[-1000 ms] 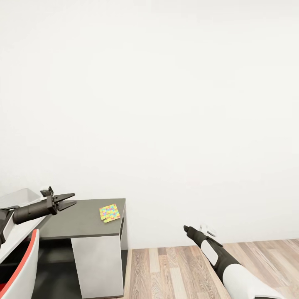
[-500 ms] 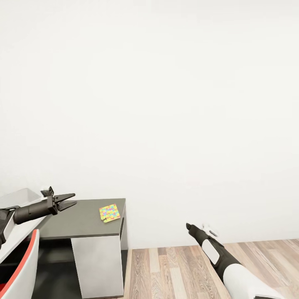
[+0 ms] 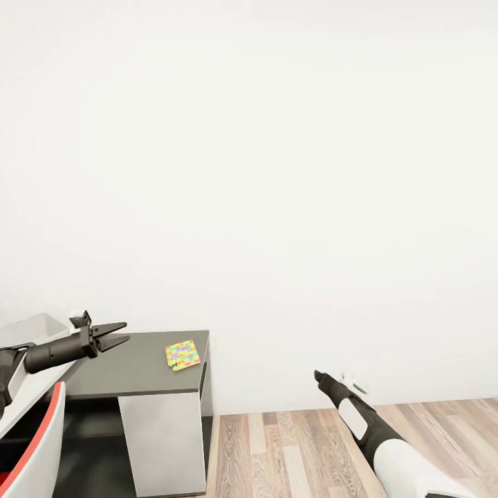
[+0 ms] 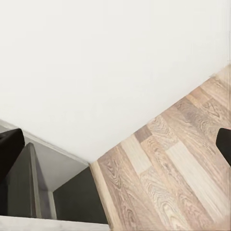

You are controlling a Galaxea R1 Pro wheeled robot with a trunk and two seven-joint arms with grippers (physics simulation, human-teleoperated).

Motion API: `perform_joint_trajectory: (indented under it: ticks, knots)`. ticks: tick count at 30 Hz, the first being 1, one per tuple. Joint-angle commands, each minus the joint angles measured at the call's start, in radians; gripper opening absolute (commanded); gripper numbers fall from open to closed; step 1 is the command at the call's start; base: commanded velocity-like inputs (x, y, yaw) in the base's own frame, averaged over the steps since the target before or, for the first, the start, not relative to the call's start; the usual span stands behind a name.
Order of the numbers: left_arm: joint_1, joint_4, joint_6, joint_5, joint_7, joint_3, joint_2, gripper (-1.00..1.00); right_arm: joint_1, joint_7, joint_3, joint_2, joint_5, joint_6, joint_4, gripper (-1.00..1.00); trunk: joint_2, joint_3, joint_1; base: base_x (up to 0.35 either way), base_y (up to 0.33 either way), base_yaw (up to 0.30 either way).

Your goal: Put all the toys in the child's room - the three board games (two on the bed and one on the table), the two jigsaw puzzles on the table, and the tennis ball on the table - inside the toy box on the table in the child's room.

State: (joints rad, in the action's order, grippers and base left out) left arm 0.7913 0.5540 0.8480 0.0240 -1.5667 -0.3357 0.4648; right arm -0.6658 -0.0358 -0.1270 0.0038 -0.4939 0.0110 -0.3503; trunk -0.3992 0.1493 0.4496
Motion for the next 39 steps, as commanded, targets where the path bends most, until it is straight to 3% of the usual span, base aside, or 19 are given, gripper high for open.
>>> perform_joint_trajectory:
  ticks: [1, 16, 25, 39]
  knots:
    - [0.0, 0.0, 0.011, -0.002, -0.004, 0.0, -0.001, 1.0, 0.0, -0.004, 0.0, -0.004, -0.01, 0.016, -0.002, 1.0, -0.001, -0.001, 0.0, 0.0, 0.0, 0.0]
    - [0.0, -0.002, 0.011, -0.004, -0.004, 0.002, -0.004, 1.0, 0.0, -0.001, 0.006, 0.0, -0.008, 0.055, -0.005, 1.0, -0.001, -0.001, 0.0, 0.0, 0.0, 0.0]
    - [0.0, -0.005, 0.011, -0.003, 0.065, 0.001, -0.02, 1.0, 0.0, -0.001, 0.008, -0.001, -0.006, 0.057, -0.006, 1.0, -0.001, -0.001, 0.0, 0.0, 0.0, 0.0]
    - [0.0, -0.005, 0.01, -0.002, 0.078, 0.0, -0.024, 1.0, 0.0, 0.001, 0.007, -0.011, -0.009, 0.056, -0.021, 1.0, -0.001, -0.002, 0.0, 0.0, 0.0, 0.0]
